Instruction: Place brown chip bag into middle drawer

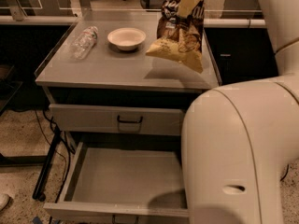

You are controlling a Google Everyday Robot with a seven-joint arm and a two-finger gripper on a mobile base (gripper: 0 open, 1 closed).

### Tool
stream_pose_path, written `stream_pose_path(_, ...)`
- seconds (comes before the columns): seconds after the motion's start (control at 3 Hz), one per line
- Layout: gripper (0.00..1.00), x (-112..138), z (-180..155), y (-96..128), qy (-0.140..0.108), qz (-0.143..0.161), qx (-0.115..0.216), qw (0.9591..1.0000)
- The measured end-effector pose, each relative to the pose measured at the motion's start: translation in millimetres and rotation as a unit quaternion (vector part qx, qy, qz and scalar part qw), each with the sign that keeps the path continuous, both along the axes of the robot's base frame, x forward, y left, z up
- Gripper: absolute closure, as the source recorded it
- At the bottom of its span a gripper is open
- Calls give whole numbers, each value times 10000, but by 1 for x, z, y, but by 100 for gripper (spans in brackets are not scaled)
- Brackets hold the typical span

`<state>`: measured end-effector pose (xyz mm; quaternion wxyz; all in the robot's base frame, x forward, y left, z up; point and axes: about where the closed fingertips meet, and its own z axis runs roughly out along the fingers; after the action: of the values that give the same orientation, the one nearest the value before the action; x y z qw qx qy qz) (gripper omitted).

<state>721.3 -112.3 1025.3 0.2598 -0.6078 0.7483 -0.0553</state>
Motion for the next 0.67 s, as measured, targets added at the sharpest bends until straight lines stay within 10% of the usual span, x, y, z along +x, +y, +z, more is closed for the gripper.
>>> stream_pose_path(0.67,100,-1,3,2,-72,26,-89,9999)
